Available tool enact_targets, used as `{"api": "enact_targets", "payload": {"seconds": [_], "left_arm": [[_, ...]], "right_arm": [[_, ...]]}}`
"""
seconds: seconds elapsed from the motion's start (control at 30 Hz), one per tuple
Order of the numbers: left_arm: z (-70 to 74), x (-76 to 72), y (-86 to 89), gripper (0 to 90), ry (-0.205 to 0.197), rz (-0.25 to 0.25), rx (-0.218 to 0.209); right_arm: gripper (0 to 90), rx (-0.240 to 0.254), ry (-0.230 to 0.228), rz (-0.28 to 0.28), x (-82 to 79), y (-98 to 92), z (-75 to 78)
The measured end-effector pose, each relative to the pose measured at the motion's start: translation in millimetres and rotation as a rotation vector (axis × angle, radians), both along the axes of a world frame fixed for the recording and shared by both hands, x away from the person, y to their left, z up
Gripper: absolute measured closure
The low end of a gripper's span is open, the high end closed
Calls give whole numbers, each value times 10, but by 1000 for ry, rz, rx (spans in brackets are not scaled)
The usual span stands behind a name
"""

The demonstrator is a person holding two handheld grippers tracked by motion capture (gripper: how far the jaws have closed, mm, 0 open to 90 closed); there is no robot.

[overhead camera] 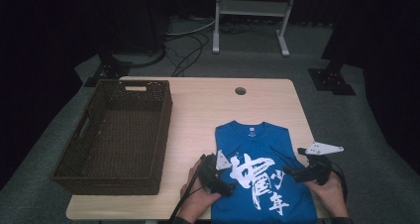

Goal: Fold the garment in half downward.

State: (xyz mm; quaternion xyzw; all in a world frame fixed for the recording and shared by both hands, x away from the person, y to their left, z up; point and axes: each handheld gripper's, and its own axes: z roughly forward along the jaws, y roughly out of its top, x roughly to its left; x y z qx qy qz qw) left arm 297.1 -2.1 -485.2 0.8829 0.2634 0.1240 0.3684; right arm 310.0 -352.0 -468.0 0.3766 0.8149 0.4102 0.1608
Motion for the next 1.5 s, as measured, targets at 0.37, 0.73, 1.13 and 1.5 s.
{"api": "enact_targets", "payload": {"seconds": [0.37, 0.73, 1.13, 1.5], "left_arm": [[0, 0, 0, 8, 0, 0, -1], [0, 1, 0, 8, 0, 0, 0], [1, -9, 53, 8, 1, -13, -2], [-2, -185, 189, 8, 2, -2, -5]], "right_arm": [[0, -30, 16, 9, -129, -10, -75], [0, -31, 74, 45, -159, 37, -159], [0, -110, 56, 40, -188, 156, -202], [0, -111, 54, 61, -293, 289, -204]]}}
